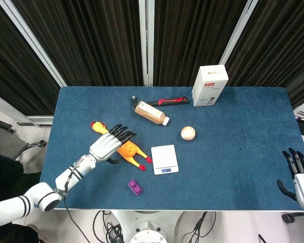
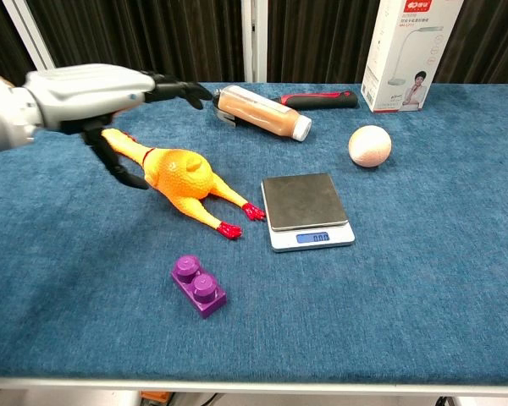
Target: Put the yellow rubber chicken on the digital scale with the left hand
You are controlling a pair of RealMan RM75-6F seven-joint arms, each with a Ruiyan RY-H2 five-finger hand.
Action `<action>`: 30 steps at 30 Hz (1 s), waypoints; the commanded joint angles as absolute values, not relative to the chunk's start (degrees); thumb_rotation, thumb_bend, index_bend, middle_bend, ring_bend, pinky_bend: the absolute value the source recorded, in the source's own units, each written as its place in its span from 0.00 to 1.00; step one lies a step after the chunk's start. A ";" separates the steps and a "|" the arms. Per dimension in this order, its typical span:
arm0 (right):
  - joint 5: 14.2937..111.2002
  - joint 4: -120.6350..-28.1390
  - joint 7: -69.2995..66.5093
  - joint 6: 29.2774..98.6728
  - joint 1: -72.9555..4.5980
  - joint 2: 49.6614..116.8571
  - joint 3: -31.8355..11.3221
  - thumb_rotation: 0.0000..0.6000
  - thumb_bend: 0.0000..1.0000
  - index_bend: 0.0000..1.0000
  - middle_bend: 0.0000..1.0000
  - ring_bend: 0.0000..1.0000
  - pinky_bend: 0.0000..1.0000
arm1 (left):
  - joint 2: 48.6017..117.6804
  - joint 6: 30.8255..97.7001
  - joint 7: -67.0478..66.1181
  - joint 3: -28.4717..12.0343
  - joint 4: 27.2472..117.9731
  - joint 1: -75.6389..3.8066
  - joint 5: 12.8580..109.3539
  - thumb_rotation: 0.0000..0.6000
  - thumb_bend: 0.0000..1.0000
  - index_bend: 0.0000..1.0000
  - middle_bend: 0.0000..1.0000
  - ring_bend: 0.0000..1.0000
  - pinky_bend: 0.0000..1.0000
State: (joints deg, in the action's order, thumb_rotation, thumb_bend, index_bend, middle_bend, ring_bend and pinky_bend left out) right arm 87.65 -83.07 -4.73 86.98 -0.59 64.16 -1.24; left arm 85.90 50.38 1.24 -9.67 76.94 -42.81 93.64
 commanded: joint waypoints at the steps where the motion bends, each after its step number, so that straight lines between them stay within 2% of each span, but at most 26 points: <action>1: 87.95 -82.71 -5.02 86.90 -0.59 64.24 -1.06 1.00 0.24 0.00 0.00 0.00 0.00 | 89.13 48.32 4.36 -9.10 72.30 -45.87 93.05 1.00 0.06 0.01 0.09 0.00 0.00; 13: 87.36 -81.18 -7.06 86.53 -0.36 63.92 -1.20 1.00 0.24 0.00 0.00 0.00 0.00 | 91.84 43.11 8.39 -5.34 63.65 -50.31 91.84 1.00 0.06 0.01 0.11 0.00 0.00; 16: 87.06 -80.70 -7.55 86.07 -0.46 63.99 -1.27 1.00 0.23 0.00 0.00 0.00 0.00 | 92.47 43.77 7.23 -5.14 62.38 -50.21 91.02 1.00 0.06 0.03 0.15 0.04 0.07; 19: 87.20 -80.37 -7.72 85.67 -0.59 64.17 -1.12 1.00 0.24 0.00 0.00 0.00 0.00 | 93.16 44.54 6.85 -5.07 61.43 -49.89 89.98 1.00 0.07 0.11 0.21 0.11 0.17; 24: 87.51 -80.41 -7.52 85.50 -0.75 64.34 -1.04 1.00 0.24 0.00 0.00 0.00 0.00 | 93.84 46.03 7.57 -4.65 59.93 -49.77 89.53 1.00 0.10 0.32 0.39 0.25 0.30; 30: 87.54 -80.84 -7.05 85.50 -0.82 64.17 -1.12 1.00 0.24 0.00 0.00 0.00 0.00 | 93.99 48.40 7.67 -4.45 59.64 -49.57 89.45 1.00 0.14 0.51 0.50 0.36 0.41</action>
State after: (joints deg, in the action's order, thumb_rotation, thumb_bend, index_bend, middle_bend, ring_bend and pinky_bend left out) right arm 87.55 -80.84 -7.06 85.50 -0.82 64.18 -1.11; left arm 93.94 47.63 7.66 -4.41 59.61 -49.69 89.44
